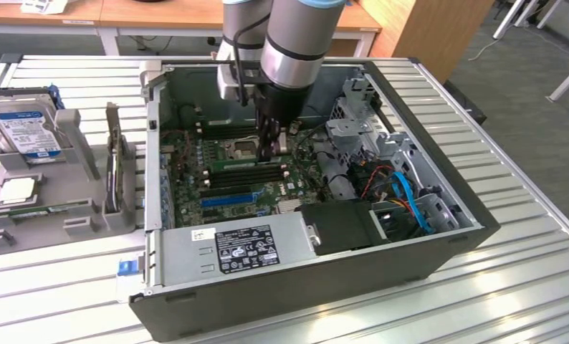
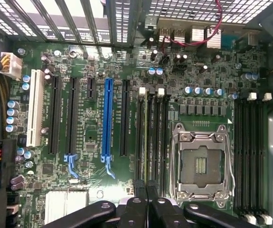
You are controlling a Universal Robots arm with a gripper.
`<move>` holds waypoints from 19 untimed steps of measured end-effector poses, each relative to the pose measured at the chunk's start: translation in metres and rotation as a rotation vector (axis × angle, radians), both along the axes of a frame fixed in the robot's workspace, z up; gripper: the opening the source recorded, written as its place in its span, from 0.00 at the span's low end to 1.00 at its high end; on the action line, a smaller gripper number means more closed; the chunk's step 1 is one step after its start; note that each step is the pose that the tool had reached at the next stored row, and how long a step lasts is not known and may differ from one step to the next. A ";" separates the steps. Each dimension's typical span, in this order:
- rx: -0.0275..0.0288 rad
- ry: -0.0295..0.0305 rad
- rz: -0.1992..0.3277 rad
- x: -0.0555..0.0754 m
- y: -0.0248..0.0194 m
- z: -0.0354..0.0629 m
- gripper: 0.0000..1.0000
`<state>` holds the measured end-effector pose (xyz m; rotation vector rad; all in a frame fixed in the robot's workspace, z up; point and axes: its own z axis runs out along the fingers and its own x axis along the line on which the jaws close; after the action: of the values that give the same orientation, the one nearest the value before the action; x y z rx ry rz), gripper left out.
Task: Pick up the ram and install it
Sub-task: 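Insert the ram into the slot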
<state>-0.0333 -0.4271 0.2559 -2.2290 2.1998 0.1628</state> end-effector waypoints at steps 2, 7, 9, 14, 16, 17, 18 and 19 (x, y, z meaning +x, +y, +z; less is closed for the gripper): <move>0.0000 0.0000 0.000 0.000 0.0000 -0.0020 0.12; 0.0001 0.0000 0.000 0.000 0.0000 -0.0067 0.12; 0.0000 0.0000 0.000 0.000 0.0000 -0.0083 0.12; 0.0000 0.0000 0.000 0.000 -0.0001 -0.0121 0.12; 0.0000 0.0000 0.000 0.000 -0.0001 -0.0134 0.12; -0.0001 0.0001 0.000 0.000 -0.0001 -0.0138 0.12; -0.0002 0.0001 0.000 0.000 -0.0001 -0.0138 0.12; -0.0003 0.0001 0.000 0.000 -0.0001 -0.0138 0.12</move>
<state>-0.0333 -0.4273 0.2422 -2.2292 2.2000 0.1626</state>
